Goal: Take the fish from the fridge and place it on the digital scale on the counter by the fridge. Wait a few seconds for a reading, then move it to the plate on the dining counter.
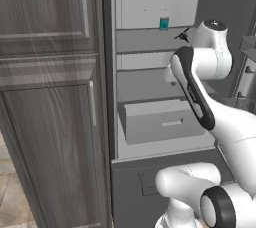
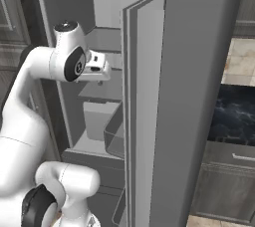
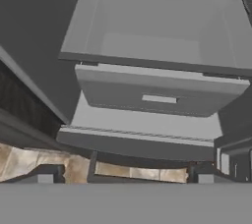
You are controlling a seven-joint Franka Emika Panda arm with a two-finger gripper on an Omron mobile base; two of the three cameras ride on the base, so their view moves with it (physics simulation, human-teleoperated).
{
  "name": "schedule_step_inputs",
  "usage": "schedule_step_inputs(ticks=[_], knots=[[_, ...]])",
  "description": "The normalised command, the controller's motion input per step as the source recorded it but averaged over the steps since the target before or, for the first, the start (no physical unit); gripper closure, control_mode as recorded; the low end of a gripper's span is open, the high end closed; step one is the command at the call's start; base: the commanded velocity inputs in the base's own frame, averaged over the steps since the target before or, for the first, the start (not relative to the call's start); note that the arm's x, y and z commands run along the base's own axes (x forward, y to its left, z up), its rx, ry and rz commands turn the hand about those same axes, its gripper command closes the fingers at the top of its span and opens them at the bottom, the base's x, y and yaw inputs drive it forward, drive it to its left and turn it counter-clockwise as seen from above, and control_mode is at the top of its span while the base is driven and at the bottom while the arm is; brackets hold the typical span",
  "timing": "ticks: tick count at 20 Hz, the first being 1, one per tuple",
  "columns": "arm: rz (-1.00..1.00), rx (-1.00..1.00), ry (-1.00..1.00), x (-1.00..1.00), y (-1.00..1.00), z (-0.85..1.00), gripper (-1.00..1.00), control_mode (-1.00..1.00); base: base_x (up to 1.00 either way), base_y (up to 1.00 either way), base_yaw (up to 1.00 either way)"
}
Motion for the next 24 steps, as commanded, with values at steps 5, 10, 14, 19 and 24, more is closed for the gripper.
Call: schedule_step_inputs(ticks=[5, 10, 14, 19, 24], knots=[[0.0, -0.06, -0.35, 0.0, -0.33, 0.56, -1.0, -1.0, 0.0, 0.0, 0.0], [-0.06, -0.11, -0.29, 0.0, -0.19, 0.42, -1.0, -1.0, 0.0, 0.0, 0.0], [-0.1, -0.12, -0.23, 0.01, -0.05, 0.26, -1.0, -1.0, 0.0, 0.0, 0.0], [-0.11, -0.04, -0.13, 0.09, -0.05, 0.19, -1.0, -1.0, 0.0, 0.0, 0.0], [-0.09, 0.0, -0.03, 0.27, -0.13, 0.24, -1.0, -1.0, 0.0, 0.0, 0.0]])
